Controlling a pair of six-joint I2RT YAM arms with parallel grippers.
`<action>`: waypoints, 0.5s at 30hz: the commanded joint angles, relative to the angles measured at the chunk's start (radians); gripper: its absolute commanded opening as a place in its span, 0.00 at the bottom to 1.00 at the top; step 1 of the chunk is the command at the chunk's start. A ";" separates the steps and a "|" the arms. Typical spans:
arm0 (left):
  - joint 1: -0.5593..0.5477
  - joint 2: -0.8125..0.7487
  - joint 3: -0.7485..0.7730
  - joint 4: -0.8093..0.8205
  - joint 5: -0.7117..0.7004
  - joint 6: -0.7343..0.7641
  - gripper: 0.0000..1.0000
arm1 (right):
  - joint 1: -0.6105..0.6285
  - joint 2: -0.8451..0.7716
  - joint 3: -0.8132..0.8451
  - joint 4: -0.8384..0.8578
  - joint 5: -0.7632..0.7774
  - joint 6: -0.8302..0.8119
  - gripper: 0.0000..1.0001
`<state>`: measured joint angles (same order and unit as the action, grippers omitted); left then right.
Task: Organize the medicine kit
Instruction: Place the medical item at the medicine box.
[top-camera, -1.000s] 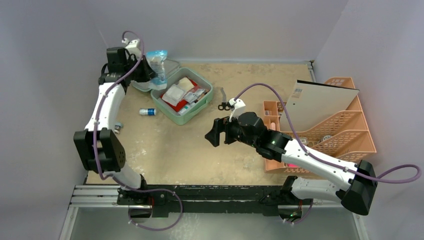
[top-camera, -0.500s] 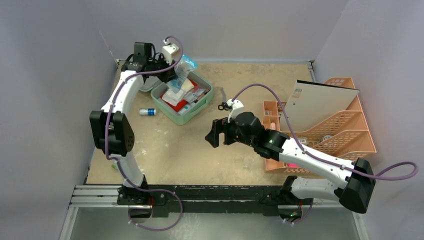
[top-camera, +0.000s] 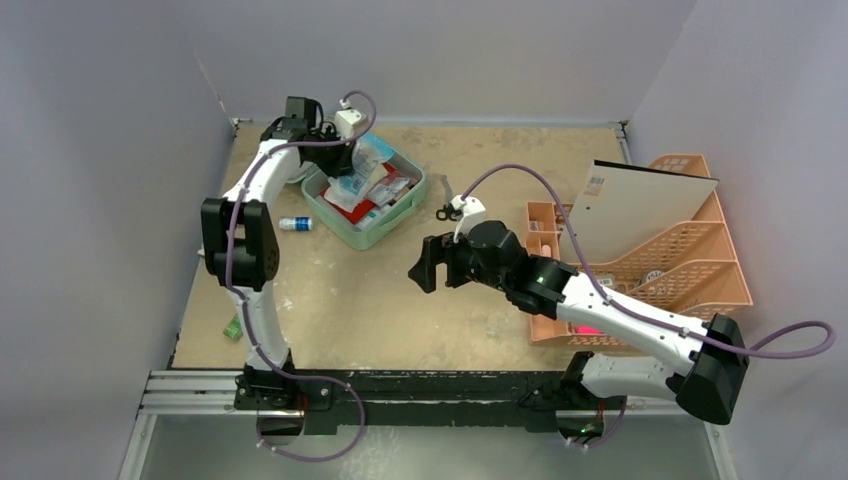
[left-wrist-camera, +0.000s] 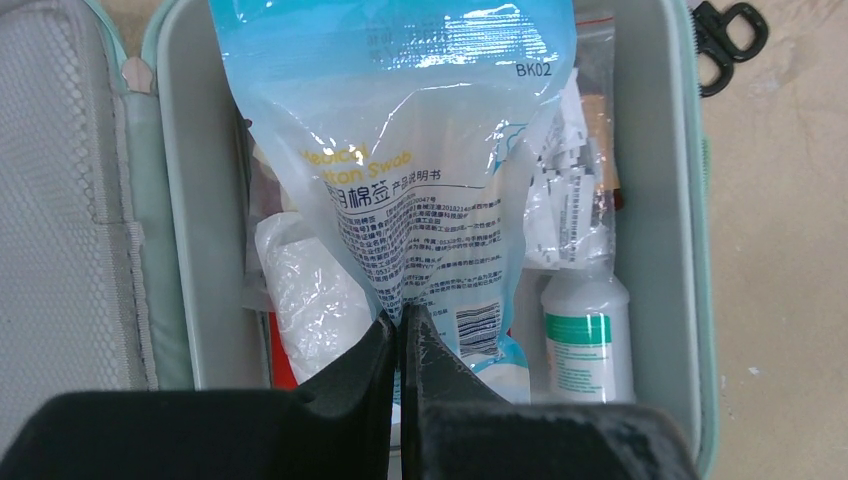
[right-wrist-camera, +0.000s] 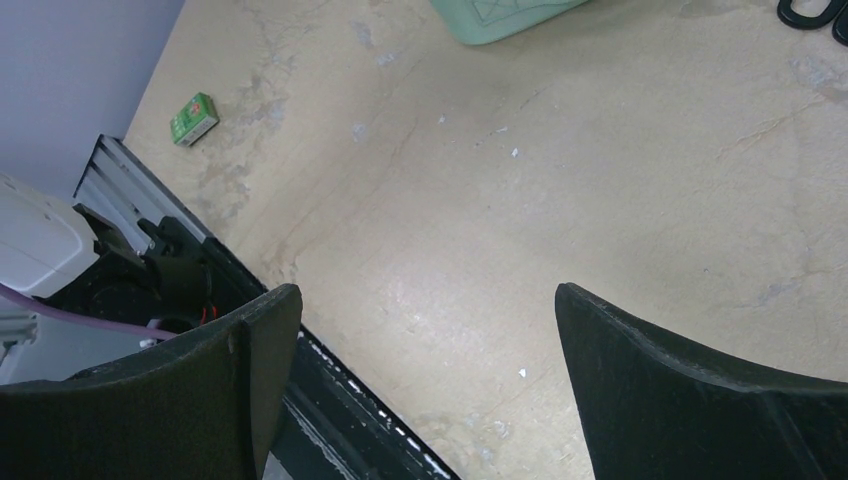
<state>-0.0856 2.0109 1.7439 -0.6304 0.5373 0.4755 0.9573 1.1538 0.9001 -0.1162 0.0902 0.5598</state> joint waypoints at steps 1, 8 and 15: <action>-0.002 0.039 0.051 0.036 -0.020 0.015 0.00 | 0.004 -0.009 0.043 -0.002 0.012 -0.011 0.99; -0.012 0.114 0.116 0.026 -0.038 0.007 0.00 | 0.004 -0.024 0.042 -0.011 0.029 -0.022 0.99; -0.025 0.139 0.148 -0.006 -0.074 0.029 0.14 | 0.004 -0.020 0.048 -0.010 0.028 -0.030 0.99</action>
<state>-0.0967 2.1464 1.8347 -0.6296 0.4770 0.4786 0.9573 1.1507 0.9031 -0.1303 0.0952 0.5545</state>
